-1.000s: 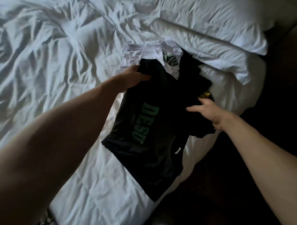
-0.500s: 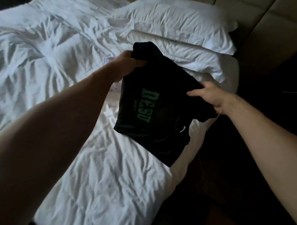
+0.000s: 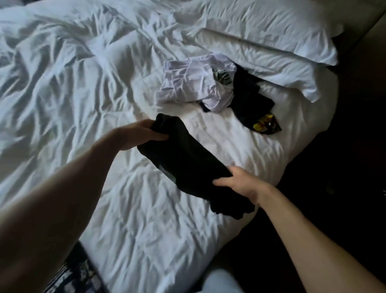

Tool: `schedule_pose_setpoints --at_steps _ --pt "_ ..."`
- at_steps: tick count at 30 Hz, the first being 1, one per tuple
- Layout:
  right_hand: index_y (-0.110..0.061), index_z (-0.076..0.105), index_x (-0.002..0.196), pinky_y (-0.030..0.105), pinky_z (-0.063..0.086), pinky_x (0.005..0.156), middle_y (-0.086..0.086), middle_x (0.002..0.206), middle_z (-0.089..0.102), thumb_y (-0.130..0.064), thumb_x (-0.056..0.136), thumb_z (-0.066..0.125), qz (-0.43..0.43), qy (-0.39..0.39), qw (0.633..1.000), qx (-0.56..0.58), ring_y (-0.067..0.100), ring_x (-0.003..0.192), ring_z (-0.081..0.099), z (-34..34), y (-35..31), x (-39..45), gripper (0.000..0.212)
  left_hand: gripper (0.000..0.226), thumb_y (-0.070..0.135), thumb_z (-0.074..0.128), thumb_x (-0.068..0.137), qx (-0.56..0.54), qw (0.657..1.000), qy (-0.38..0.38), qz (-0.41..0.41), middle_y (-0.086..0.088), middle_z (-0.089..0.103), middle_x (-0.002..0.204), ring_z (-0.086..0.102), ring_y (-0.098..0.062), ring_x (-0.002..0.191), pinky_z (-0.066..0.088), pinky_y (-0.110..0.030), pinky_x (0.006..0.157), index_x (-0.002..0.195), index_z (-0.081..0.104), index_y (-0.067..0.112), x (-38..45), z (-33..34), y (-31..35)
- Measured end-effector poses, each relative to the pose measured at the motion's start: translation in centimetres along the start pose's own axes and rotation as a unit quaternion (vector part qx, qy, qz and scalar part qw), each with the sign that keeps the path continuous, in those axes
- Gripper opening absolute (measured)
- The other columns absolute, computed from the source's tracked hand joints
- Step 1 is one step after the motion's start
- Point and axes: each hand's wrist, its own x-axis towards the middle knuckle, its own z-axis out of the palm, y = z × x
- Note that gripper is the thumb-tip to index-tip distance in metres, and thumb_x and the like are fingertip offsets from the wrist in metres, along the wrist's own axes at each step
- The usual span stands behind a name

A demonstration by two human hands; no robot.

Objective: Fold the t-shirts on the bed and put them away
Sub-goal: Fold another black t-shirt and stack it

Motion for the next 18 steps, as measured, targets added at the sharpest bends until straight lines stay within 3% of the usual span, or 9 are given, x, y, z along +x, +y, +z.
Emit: schedule_pose_setpoints --at_steps 4,7,9,11,14,16,18 --pt "-0.017 0.064 0.114 0.024 0.055 0.085 -0.001 0.097 0.071 -0.007 0.090 0.067 -0.010 -0.032 0.999 0.011 0.010 0.087 0.069 4.6 1.6 0.7 0.026 0.067 0.045 0.087 0.044 0.019 0.998 -0.008 -0.053 -0.008 0.076 0.094 0.072 -0.017 0.080 0.055 -0.024 0.070 0.100 0.071 0.011 -3.4 -1.7 -2.9" --pt "-0.014 0.062 0.118 0.022 0.056 0.078 0.005 0.101 0.070 -0.008 0.090 0.068 0.008 -0.057 0.998 0.026 0.013 0.087 0.068 7.9 3.3 0.9 0.029 0.070 0.048 0.084 0.044 0.055 0.993 -0.039 -0.096 -0.010 0.075 0.094 0.071 -0.016 0.081 0.053 -0.024 0.071 0.101 0.071 0.010 -5.1 -2.4 -5.1" --pt "-0.017 0.061 0.114 0.025 0.059 0.077 0.008 0.101 0.070 -0.008 0.089 0.068 0.026 -0.076 0.996 0.049 0.018 0.087 0.070 9.7 4.6 1.1 0.028 0.074 0.053 0.088 0.035 0.055 0.989 -0.070 -0.115 -0.003 0.074 0.080 0.069 -0.012 0.069 0.050 -0.019 0.059 0.093 0.071 0.011 -5.8 -2.6 -6.5" --pt "-0.019 0.062 0.115 0.029 0.058 0.085 0.008 0.105 0.071 -0.013 0.088 0.070 0.043 -0.096 0.993 0.050 0.020 0.095 0.070 11.2 5.6 1.1 0.029 0.068 0.053 0.085 0.039 0.071 0.981 -0.106 -0.144 0.002 0.072 0.076 0.067 -0.009 0.064 0.047 -0.016 0.055 0.092 0.070 0.012 -5.9 -2.6 -7.7" --pt "-0.022 0.063 0.112 0.023 0.056 0.083 0.006 0.106 0.072 -0.016 0.088 0.070 0.068 -0.122 0.989 0.054 0.017 0.097 0.070 12.0 6.2 1.0 0.025 0.067 0.053 0.083 0.044 0.090 0.970 -0.133 -0.182 0.004 0.072 0.077 0.067 -0.008 0.065 0.047 -0.015 0.055 0.097 0.070 0.014 -5.4 -2.8 -8.4" --pt "-0.024 0.062 0.111 0.021 0.056 0.081 0.003 0.103 0.071 -0.015 0.089 0.070 0.068 -0.111 0.990 0.062 0.014 0.094 0.069 11.2 6.4 1.5 0.025 0.059 0.048 0.080 0.055 0.096 0.969 -0.129 -0.186 0.001 0.075 0.085 0.071 -0.012 0.076 0.049 -0.020 0.065 0.101 0.070 0.014 -4.1 -2.4 -8.4" --pt "-0.022 0.060 0.120 0.026 0.055 0.089 0.003 0.108 0.070 -0.012 0.089 0.069 0.058 -0.063 0.995 0.057 0.017 0.100 0.068 9.6 6.8 2.6 0.034 0.037 0.034 0.079 0.074 0.078 0.977 -0.094 -0.173 -0.002 0.076 0.093 0.072 -0.017 0.089 0.051 -0.026 0.076 0.105 0.070 0.014 -2.1 -1.5 -8.6"
